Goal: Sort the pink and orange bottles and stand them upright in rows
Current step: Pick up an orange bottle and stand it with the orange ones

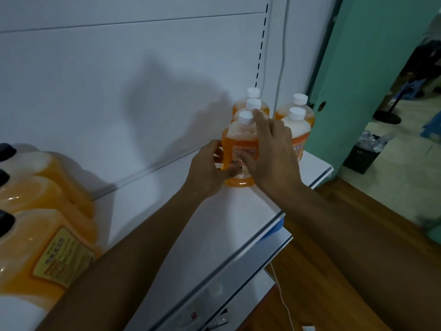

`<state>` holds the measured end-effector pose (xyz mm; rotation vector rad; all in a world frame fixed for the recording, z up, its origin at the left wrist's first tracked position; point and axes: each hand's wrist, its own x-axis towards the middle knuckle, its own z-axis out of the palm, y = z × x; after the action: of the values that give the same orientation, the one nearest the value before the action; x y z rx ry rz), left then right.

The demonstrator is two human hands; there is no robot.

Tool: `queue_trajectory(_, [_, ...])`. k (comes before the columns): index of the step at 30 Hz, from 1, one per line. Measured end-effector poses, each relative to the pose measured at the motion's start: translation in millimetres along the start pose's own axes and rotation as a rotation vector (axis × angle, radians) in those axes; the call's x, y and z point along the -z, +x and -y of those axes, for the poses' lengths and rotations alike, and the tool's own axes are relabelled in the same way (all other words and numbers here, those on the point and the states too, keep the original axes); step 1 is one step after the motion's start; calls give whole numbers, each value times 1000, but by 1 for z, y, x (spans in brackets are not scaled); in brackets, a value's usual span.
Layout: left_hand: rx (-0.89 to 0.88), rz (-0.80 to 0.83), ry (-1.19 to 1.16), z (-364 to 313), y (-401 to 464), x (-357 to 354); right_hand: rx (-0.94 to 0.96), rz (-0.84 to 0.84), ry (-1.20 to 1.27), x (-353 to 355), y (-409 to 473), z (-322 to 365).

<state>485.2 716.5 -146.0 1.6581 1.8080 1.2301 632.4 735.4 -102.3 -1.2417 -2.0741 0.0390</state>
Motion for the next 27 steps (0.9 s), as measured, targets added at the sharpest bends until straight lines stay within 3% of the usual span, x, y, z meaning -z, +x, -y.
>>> queue_trajectory(11, [50,-5,63,-3,4,-2,108,53,-127,-7,-5,-4])
queue_trajectory(27, [55,6,127,-2,-9,-5,184,-63,-141,-9,-17,-13])
